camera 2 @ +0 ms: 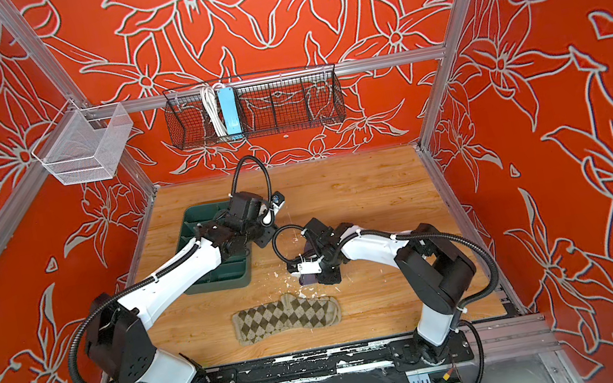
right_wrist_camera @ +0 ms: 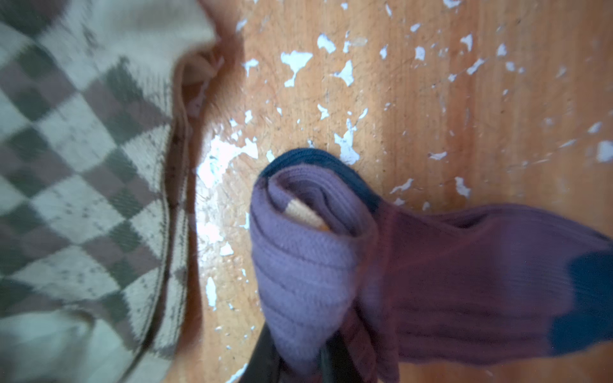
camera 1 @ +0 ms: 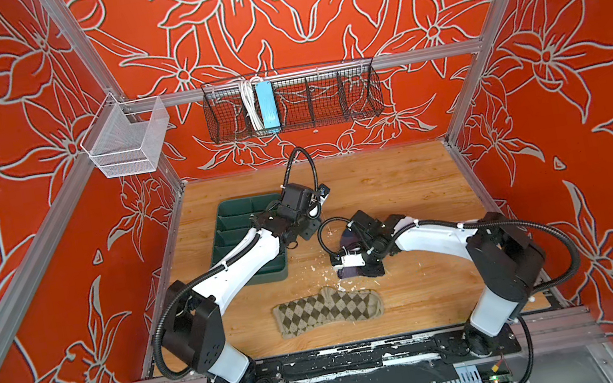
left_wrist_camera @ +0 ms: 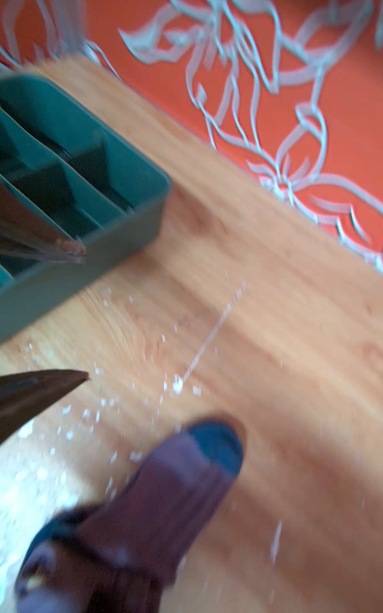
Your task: Roll the socks
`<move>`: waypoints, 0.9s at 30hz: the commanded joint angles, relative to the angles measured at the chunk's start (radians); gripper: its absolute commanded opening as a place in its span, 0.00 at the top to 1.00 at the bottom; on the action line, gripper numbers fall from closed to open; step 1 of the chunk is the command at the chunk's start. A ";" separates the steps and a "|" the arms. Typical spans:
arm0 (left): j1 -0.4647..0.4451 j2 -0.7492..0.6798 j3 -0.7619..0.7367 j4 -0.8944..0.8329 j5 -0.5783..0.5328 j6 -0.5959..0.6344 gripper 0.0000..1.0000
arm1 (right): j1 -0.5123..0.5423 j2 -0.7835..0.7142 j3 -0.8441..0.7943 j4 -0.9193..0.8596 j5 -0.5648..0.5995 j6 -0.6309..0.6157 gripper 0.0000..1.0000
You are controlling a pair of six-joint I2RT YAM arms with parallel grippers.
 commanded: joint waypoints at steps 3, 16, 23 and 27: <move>0.005 -0.175 -0.096 0.116 -0.115 -0.047 0.48 | -0.061 0.118 0.082 -0.231 -0.205 0.030 0.92; -0.351 -0.288 -0.406 0.224 0.024 0.559 0.30 | -0.111 0.289 0.246 -0.278 -0.146 0.022 0.91; -0.453 -0.022 -0.451 0.430 -0.142 0.575 0.33 | -0.117 0.335 0.294 -0.323 -0.164 -0.010 0.91; -0.457 0.093 -0.445 0.521 -0.182 0.558 0.34 | -0.125 0.339 0.301 -0.337 -0.187 -0.025 0.91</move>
